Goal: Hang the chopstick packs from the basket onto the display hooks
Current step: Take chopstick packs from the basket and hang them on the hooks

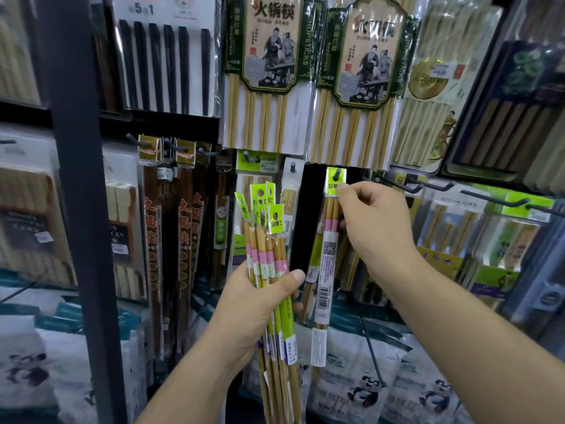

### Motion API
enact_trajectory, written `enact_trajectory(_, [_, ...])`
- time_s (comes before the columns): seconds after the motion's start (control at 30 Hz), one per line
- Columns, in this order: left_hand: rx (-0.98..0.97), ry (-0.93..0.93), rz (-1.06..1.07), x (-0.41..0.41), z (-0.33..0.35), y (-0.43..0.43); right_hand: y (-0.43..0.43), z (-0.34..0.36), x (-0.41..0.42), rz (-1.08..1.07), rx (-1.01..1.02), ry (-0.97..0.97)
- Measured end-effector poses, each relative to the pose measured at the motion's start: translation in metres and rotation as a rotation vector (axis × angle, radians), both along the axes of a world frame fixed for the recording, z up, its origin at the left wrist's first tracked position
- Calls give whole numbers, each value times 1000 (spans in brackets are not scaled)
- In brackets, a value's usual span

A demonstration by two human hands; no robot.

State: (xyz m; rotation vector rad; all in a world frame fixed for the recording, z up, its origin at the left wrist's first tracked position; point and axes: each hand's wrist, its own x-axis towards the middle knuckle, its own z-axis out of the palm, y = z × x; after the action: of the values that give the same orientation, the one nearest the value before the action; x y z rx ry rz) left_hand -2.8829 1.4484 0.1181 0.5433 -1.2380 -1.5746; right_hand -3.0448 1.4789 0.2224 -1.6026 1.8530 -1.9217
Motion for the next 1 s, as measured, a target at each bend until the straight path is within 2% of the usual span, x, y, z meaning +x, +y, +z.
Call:
enact_trajectory(0.2, [-74,-48,-6,2,2,2,12,-20,6,-64,15,-37])
enact_trajectory(0.4, [-114,-40,9,-1,2,5,30,-37,29,236,123,41])
enact_trajectory(0.63, [-156,-55,-19,-2,3,7,26,-34,29,233,168,21])
enact_trajectory(0.77, [-116,-77,29,-2,2,4,22,-21,22,167,75,-9])
enact_trajectory(1.0, [10,13,-56,0,-4,1,8,12,10,102,-48,-89])
